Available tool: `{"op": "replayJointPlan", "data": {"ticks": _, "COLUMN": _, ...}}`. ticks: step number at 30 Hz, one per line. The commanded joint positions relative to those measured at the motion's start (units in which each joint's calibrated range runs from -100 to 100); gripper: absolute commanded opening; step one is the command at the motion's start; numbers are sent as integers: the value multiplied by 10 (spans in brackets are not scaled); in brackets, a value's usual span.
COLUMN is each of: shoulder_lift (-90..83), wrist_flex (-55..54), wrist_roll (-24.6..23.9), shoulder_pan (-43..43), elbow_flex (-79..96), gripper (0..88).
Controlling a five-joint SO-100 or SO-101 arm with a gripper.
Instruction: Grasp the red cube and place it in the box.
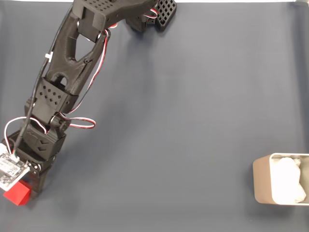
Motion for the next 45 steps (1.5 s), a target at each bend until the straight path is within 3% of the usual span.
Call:
{"op": "replayJointPlan", "data": {"ticks": 1, "shoulder_lift": -29, "wrist_flex": -1, "wrist_roll": -6, "shoulder_pan": 7, "elbow_flex": -35, "gripper": 139}}
{"op": "replayJointPlan", "data": {"ticks": 9, "shoulder_lift": -30, "wrist_flex": -21, "wrist_roll": -13, "shoulder_pan": 8, "elbow_flex": -33, "gripper": 150}}
{"op": "replayJointPlan", "data": {"ticks": 14, "shoulder_lift": -35, "wrist_flex": -16, "wrist_roll": -6, "shoulder_pan": 9, "elbow_flex": -33, "gripper": 65}}
{"op": "replayJointPlan", "data": {"ticks": 22, "shoulder_lift": -76, "wrist_flex": 9, "wrist_roll": -2, "shoulder_pan": 4, "elbow_flex": -3, "gripper": 30}}
{"op": "replayJointPlan", "data": {"ticks": 32, "shoulder_lift": -240, "wrist_flex": 64, "wrist_roll": 4, "shoulder_pan": -26, "elbow_flex": 138, "gripper": 17}}
{"op": "replayJointPlan", "data": {"ticks": 45, "shoulder_lift": -428, "wrist_flex": 124, "wrist_roll": -1, "shoulder_pan": -130, "elbow_flex": 271, "gripper": 23}}
